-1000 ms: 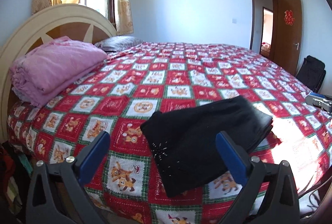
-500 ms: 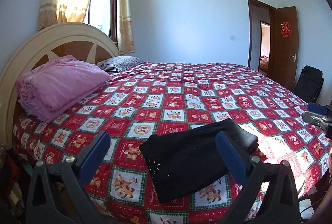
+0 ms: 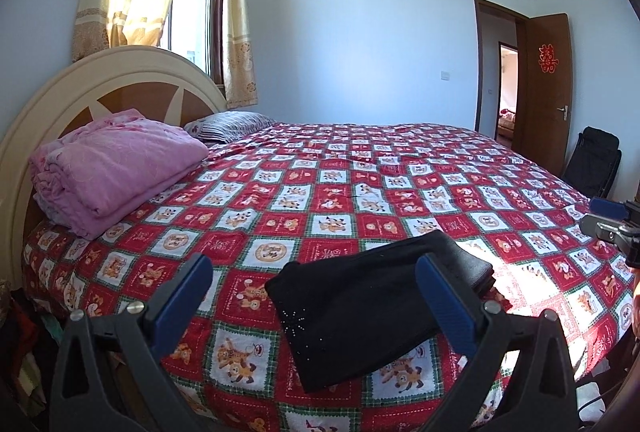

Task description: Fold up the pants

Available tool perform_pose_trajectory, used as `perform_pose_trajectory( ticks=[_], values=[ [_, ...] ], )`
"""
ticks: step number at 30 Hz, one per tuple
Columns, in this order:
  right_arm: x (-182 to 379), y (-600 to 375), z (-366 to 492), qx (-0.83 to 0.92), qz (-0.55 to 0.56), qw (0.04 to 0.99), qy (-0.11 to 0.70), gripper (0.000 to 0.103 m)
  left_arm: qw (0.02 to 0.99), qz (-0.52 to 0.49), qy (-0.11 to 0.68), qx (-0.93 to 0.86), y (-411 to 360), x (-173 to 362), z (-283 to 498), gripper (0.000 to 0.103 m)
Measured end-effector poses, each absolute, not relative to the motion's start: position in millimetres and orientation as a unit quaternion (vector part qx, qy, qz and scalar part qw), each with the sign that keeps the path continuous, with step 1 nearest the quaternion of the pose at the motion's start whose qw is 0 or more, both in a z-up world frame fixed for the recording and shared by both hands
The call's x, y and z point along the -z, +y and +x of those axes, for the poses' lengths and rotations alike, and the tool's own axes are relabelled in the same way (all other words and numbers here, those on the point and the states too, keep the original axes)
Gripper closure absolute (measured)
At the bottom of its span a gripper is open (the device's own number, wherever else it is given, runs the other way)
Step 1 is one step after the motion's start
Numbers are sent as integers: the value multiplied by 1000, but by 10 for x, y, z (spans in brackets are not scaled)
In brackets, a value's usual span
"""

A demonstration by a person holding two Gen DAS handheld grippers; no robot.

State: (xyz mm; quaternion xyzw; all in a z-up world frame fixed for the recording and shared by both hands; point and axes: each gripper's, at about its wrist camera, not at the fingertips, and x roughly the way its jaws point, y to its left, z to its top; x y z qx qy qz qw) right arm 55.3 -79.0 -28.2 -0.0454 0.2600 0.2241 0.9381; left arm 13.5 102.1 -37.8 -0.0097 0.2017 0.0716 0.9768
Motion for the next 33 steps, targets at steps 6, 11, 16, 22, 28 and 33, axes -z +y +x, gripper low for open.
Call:
perform_pose_trajectory(
  ticks=[6, 11, 16, 22, 28, 33],
  values=[
    [291, -774, 550, -225, -47, 938, 261, 28, 977, -7, 200, -73, 1006, 372, 134, 0],
    [303, -763, 555, -225, -47, 938, 260, 28, 976, -7, 207, -73, 1003, 393, 151, 0],
    [300, -758, 544, -226, -46, 938, 259, 28, 975, -5, 210, -75, 993, 405, 157, 0],
    [289, -755, 512, -227, -47, 939, 253, 28, 976, -2, 204, -75, 994, 389, 143, 0],
    [304, -753, 505, -228, -50, 938, 255, 28, 976, -3, 204, -75, 998, 387, 138, 0],
    [317, -745, 511, -229, -50, 938, 257, 28, 977, -11, 201, -75, 1001, 377, 140, 0]
  ],
)
